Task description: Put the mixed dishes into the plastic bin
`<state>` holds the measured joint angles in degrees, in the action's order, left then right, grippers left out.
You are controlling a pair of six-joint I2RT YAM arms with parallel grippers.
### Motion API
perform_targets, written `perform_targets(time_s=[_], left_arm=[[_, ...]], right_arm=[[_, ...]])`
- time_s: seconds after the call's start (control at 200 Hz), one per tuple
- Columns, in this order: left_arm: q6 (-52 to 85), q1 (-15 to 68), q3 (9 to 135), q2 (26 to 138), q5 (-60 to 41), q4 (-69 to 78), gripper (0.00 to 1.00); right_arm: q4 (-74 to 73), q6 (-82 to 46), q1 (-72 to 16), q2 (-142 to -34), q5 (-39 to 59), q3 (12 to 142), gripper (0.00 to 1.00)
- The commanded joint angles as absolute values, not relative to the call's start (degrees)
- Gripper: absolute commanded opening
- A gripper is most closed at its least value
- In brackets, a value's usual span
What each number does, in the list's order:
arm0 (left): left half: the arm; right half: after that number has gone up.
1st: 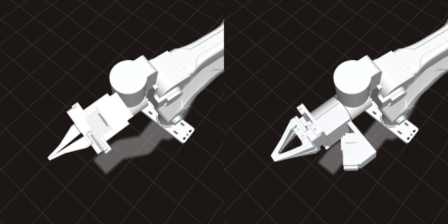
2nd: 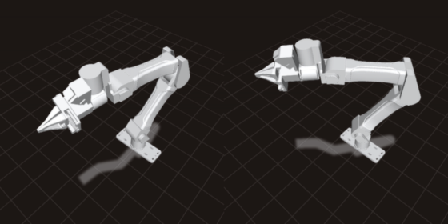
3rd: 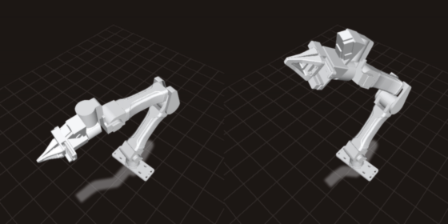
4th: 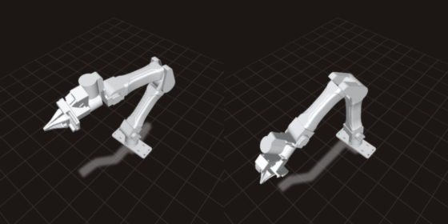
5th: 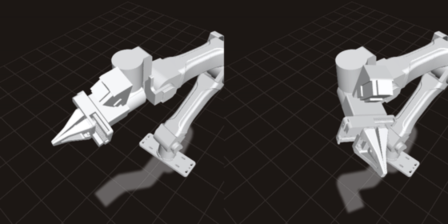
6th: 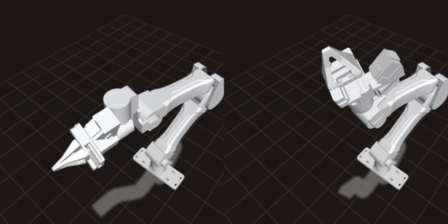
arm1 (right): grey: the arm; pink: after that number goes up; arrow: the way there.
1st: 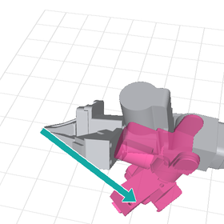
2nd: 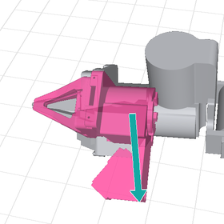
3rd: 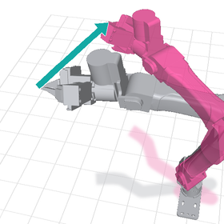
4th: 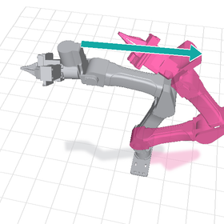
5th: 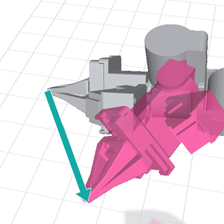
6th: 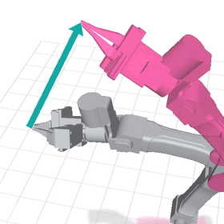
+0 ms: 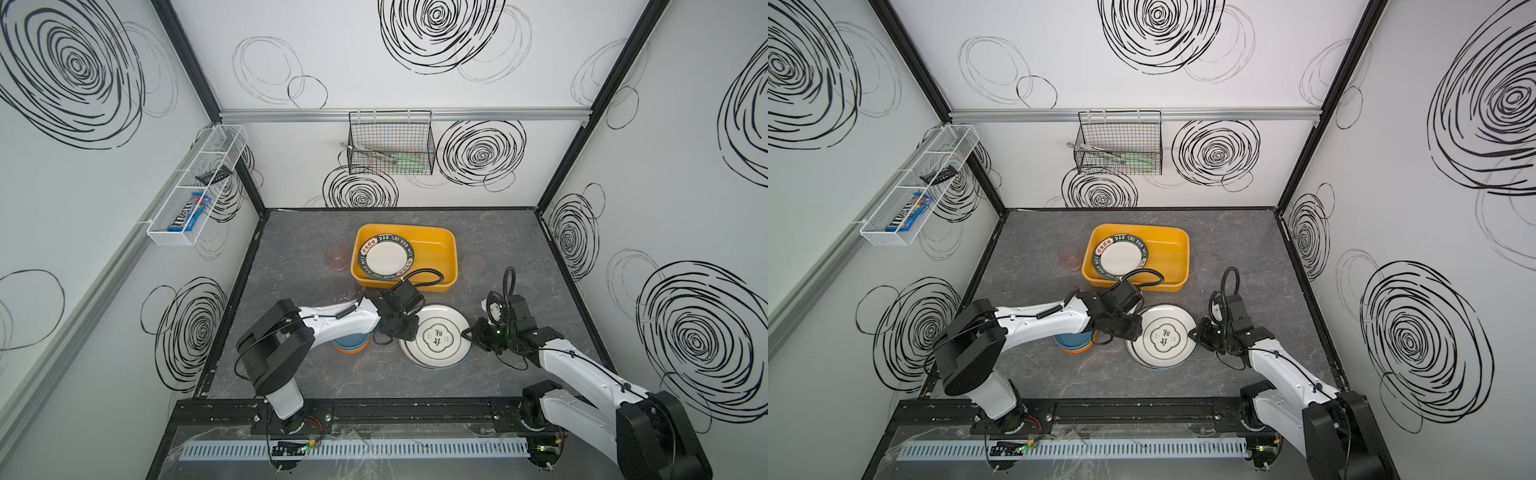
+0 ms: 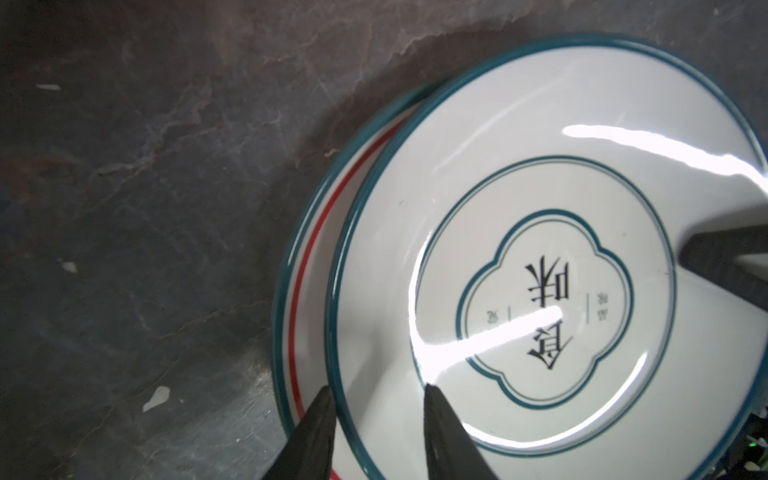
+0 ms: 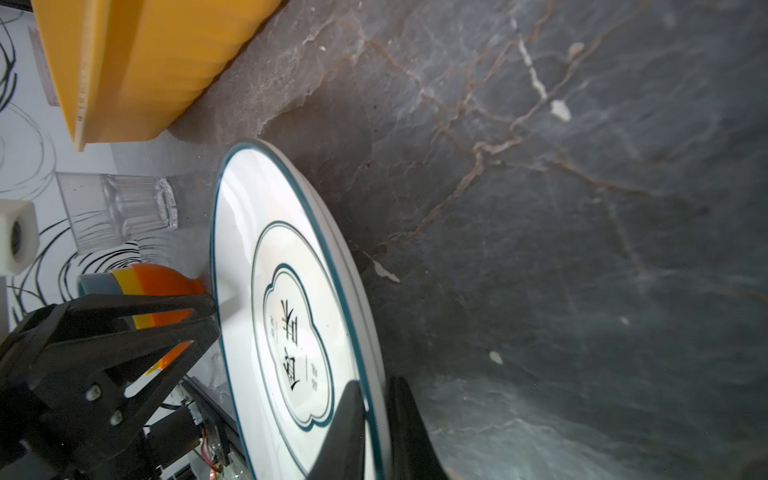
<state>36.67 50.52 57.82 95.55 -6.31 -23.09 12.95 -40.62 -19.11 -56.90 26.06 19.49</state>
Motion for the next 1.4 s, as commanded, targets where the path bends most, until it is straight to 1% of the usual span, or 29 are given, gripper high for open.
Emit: perform_targets(time_s=[0.0,0.14,0.4,0.876,1.396], left_arm=[[37.0,50.5,58.1,92.1,-6.5,-22.7,0.39],[37.3,49.9,57.3,90.2,-6.4,-22.3,0.4],[37.4,49.6,56.4,89.7,-6.5,-22.0,0.4],[36.9,49.7,56.4,95.0,-5.9,-22.0,0.4],[36.9,49.8,55.8,97.2,-5.4,-21.1,0.4]], right_arm=[[17.1,-40.4,-18.9,-55.5,23.5,21.2,0.11],[17.4,-39.9,-18.9,-55.0,23.0,21.6,0.11],[14.9,-40.1,-18.9,-57.4,23.6,19.7,0.11],[13.2,-40.2,-18.9,-58.6,23.7,18.4,0.12],[12.5,-40.3,-18.9,-58.6,23.5,17.6,0.12]])
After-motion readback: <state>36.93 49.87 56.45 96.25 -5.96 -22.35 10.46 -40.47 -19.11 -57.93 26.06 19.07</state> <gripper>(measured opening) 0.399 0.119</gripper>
